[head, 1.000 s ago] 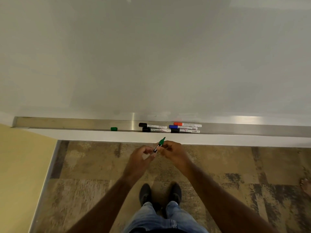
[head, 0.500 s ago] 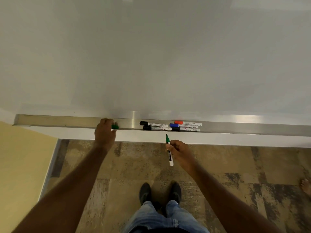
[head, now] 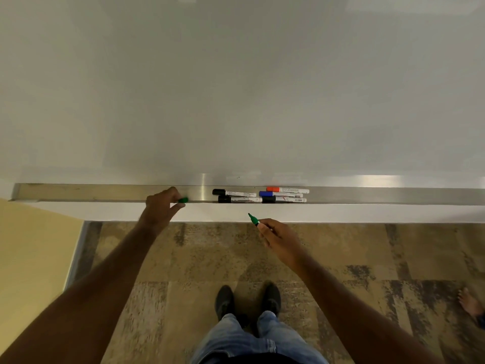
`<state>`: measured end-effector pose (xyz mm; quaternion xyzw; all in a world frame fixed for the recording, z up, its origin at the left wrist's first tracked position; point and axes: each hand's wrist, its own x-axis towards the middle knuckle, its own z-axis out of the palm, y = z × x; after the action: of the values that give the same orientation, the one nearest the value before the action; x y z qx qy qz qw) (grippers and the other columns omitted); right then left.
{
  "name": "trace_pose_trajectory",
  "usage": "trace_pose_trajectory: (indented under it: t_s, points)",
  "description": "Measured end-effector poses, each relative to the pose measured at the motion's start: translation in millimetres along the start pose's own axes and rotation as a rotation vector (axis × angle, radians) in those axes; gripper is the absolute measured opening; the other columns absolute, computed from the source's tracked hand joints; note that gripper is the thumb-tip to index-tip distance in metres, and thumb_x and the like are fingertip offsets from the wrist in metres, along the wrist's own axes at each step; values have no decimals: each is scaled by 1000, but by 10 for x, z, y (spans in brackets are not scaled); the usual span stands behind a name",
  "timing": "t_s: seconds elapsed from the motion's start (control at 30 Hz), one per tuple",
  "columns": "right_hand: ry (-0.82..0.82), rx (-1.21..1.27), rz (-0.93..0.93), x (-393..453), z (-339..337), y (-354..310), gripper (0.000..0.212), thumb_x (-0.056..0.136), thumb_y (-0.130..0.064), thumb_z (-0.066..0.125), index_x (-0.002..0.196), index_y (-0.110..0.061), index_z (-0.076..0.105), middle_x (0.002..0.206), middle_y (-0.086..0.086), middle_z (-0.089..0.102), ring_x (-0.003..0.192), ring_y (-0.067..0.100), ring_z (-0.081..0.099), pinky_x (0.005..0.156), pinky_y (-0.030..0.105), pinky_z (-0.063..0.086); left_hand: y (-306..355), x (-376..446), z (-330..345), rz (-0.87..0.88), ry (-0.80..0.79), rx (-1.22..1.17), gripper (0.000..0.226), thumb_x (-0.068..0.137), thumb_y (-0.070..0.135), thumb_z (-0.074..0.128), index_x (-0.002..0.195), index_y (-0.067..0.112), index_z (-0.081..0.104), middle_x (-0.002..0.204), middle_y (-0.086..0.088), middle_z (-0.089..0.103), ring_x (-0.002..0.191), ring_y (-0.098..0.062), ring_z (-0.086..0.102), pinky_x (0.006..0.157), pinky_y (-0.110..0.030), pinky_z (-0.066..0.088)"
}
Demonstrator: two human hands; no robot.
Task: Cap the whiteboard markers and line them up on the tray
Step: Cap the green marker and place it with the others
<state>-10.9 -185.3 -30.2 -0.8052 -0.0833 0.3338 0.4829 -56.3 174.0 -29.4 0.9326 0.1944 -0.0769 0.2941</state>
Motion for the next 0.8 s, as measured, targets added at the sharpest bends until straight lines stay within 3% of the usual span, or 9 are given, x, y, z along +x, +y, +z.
trace_pose_trajectory:
  t_s: [0.07,0.13,0.23,0.4,0.6,0.8]
  points:
    - [-9,-23,-9,9,27,-24,19,106,-30,53,115,-22,68,84,-5,66,73,9,60,65,20,48,163,-88,37,33,-53,-117,13,94,17,79,97,19,67,98,6,75,93,-10,70,84,-32,53]
    - [-14,-31,-5,17,51,-56,21,105,-29,57,121,-20,66,96,-5,68,84,12,65,69,17,50,338,-201,126,99,-101,-139,19,92,18,81,95,29,65,97,14,72,94,6,64,78,-18,46]
    - [-20,-50,-21,15,86,-113,16,103,-28,61,118,-23,65,103,-4,70,90,14,68,69,14,53,577,-390,287,170,-143,-134,24,91,20,82,97,36,65,95,25,65,95,14,61,77,-8,38]
    - [-51,-63,-16,-1,140,-166,15,102,-31,61,116,-25,66,104,-6,71,89,13,67,66,13,53,789,-588,493,172,-144,-151,14,93,27,79,102,33,71,93,33,58,91,14,54,79,-10,35]
    - [-23,-71,1,-9,118,-152,6,100,-32,65,105,-36,66,99,-11,71,86,12,68,63,10,53,834,-664,555,131,-101,-206,16,97,25,76,112,23,73,102,22,61,96,13,51,81,-8,36]
    - [-29,-124,-19,-33,123,-98,9,98,-36,68,104,-42,67,96,-17,72,82,7,69,62,10,53,852,-729,573,154,-135,-227,20,96,23,76,116,26,75,103,31,57,99,12,51,82,-9,37]
